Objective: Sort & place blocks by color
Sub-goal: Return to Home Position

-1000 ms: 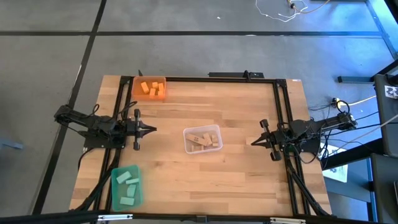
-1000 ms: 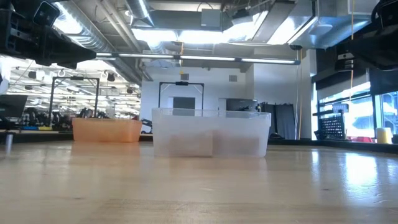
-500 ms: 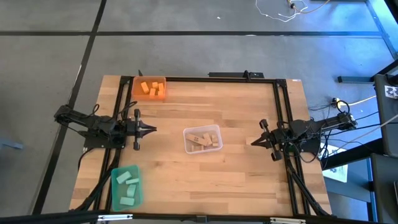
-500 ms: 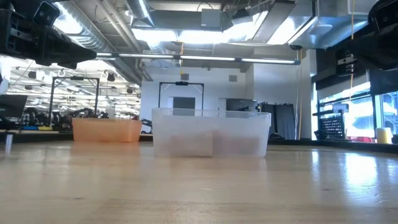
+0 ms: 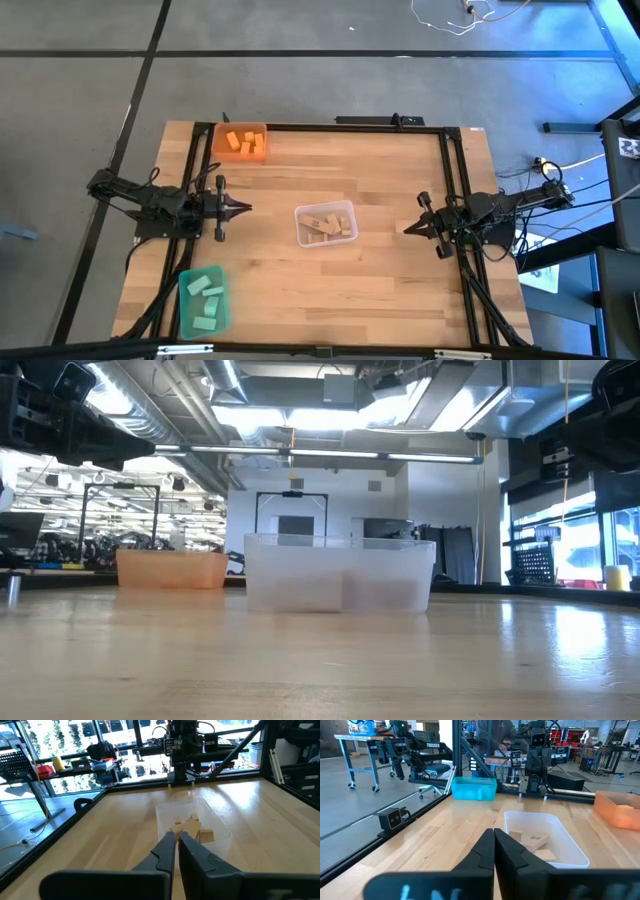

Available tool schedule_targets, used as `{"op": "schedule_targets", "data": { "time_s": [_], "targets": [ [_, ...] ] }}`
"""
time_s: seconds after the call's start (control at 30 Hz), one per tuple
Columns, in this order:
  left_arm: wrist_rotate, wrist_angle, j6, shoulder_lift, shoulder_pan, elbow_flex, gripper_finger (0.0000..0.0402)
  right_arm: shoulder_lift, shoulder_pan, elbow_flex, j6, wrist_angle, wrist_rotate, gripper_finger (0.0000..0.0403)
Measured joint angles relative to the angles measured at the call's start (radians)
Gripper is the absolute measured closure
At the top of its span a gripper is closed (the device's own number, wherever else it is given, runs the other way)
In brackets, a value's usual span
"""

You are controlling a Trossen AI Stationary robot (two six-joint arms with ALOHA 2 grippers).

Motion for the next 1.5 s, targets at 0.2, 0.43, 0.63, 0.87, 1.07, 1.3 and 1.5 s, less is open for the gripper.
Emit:
{"op": "schedule_targets", "data": {
  "time_s": [0.2,0.43,0.63,0.87,1.07,1.3,1.5],
  "targets": [
    [0.0,0.0,0.0,0.0,0.0,0.0,0.0396,0.0,0.0,0.0,0.0,0.0,0.0,0.0402],
    [0.0,0.0,0.0,0.0,0.0,0.0,0.04,0.0,0.0,0.0,-0.002,0.0,0.0,0.0402],
    [0.0,0.0,0.0,0.0,0.0,0.0,0.0387,0.0,0.0,0.0,-0.002,0.0,0.0,0.0402],
    [0.0,0.0,0.0,0.0,0.0,0.0,0.0377,0.0,0.0,0.0,-0.001,0.0,0.0,0.0395],
    [0.0,0.0,0.0,0.0,0.0,0.0,0.038,0.0,0.0,0.0,-0.001,0.0,0.0,0.039],
    [0.0,0.0,0.0,0.0,0.0,0.0,0.039,0.0,0.0,0.0,0.0,0.0,0.0,0.0389],
    [0.0,0.0,0.0,0.0,0.0,0.0,0.0398,0.0,0.0,0.0,0.0,0.0,0.0,0.0389]
  ]
}}
